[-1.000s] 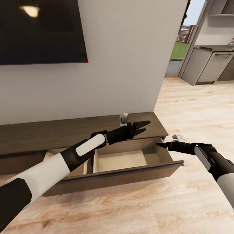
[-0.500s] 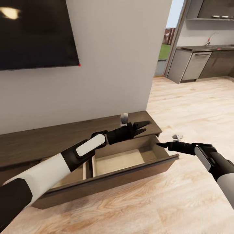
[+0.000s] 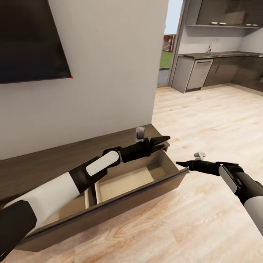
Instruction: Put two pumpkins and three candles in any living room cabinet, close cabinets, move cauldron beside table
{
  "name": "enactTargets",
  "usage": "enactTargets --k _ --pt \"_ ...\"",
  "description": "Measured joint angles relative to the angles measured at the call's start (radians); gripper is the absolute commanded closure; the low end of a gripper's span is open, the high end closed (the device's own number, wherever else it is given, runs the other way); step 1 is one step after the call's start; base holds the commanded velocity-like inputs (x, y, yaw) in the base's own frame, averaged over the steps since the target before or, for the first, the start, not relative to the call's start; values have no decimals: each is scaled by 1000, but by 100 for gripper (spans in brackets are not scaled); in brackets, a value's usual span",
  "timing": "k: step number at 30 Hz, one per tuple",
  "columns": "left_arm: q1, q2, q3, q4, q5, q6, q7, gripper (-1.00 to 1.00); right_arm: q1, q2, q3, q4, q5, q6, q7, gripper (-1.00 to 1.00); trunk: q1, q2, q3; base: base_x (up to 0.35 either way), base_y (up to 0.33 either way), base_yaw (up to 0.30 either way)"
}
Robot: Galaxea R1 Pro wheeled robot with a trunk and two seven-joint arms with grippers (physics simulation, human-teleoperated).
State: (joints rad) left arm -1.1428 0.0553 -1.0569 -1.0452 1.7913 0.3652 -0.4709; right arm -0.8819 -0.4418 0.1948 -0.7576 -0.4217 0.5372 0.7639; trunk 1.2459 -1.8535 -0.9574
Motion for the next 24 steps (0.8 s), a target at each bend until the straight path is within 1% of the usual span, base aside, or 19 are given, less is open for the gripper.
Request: enactTargets --k 10,13,15,17,18,19,20,21,22,24 --pt "0 -1 0 10 -1 -3 1 -100 5 1 0 1 1 -7 -5 -100 0 0 11 0 0 -242" --pt "0 -1 0 10 -1 -3 2 -100 5 5 -1 8 1 -8 -22 -100 0 0 14 0 0 -238" --pt "0 -2 0 11 -1 -4 2 -100 6 11 -2 13 1 -8 -69 -100 0 0 17 0 0 -234" --pt "0 3 0 13 0 -5 3 -100 5 13 -3 14 2 -8 -163 -100 0 0 19 0 0 -230" --pt "0 8 1 15 0 -5 3 -100 5 13 -4 12 1 -8 -196 -100 0 0 20 0 0 -230" --pt "0 17 1 20 0 -5 4 -100 5 13 -4 9 2 -8 -233 -100 0 0 22 0 0 -229" --pt "0 35 2 42 -4 -5 3 -100 5 13 -7 4 3 -8 -290 -100 0 0 23 0 0 -229" --pt "0 45 4 63 -9 -6 3 -100 5 13 -9 2 3 -8 -328 -100 0 0 24 0 0 -229" --pt "0 49 4 90 -14 -6 3 -100 5 12 -13 1 3 -9 -363 -100 0 0 25 0 0 -229" --pt "0 49 7 156 -20 -6 4 -100 5 14 -27 1 3 -21 -430 -100 0 0 28 0 0 -229"
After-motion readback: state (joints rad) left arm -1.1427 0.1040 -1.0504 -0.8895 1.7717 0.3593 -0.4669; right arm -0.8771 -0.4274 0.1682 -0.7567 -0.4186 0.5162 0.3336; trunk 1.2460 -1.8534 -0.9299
